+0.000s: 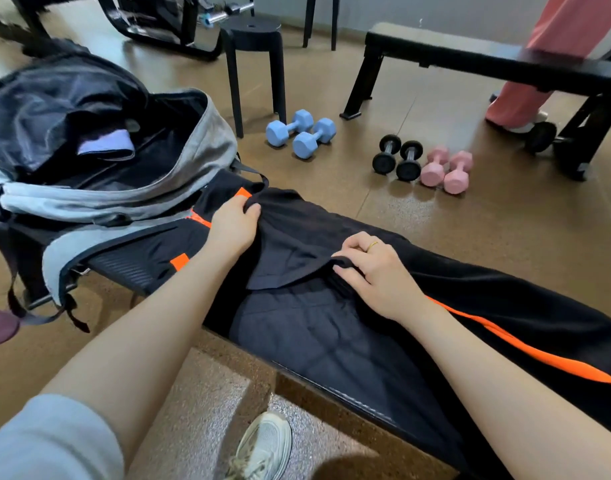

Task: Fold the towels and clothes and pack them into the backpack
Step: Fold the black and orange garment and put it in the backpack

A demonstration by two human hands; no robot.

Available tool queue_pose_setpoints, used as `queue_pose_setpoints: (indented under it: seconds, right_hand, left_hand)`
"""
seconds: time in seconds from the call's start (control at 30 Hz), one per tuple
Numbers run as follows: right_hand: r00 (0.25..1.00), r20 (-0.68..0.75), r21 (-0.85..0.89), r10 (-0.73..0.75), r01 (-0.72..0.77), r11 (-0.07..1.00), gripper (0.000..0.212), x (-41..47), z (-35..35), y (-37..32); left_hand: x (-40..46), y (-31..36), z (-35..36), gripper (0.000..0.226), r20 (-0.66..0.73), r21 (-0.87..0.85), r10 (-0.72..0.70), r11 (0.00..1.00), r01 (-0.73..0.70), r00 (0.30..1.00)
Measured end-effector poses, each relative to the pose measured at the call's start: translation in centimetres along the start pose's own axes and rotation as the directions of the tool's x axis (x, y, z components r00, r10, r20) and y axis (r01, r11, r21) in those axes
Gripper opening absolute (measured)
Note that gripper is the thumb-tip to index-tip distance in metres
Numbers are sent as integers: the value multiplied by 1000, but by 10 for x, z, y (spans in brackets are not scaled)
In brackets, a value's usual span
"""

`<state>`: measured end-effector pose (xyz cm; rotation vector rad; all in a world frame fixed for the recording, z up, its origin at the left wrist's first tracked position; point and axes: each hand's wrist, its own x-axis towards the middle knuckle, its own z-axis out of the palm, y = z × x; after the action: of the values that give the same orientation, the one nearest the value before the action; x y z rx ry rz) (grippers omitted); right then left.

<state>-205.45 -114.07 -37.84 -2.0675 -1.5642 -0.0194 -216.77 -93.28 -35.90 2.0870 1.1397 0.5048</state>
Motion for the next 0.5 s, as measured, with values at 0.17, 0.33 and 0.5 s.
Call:
queue_pose_setpoints:
  seconds: [0.17,0.33,0.5]
  right_hand:
    - [926,373,-5,-65,72,997,32,6,-15,-23]
    - [935,342,64,92,-121,991,37,13,-9,-20]
    - [994,95,-62,48,-42,997,27,46,17,-1]
  left_hand:
    - [9,-14,-14,18,86,-145,-65,986,77,994]
    - [14,-28,-19,29,338,326,-226,939,112,914]
    - [50,2,-2,44,70,248,-68,967,49,995]
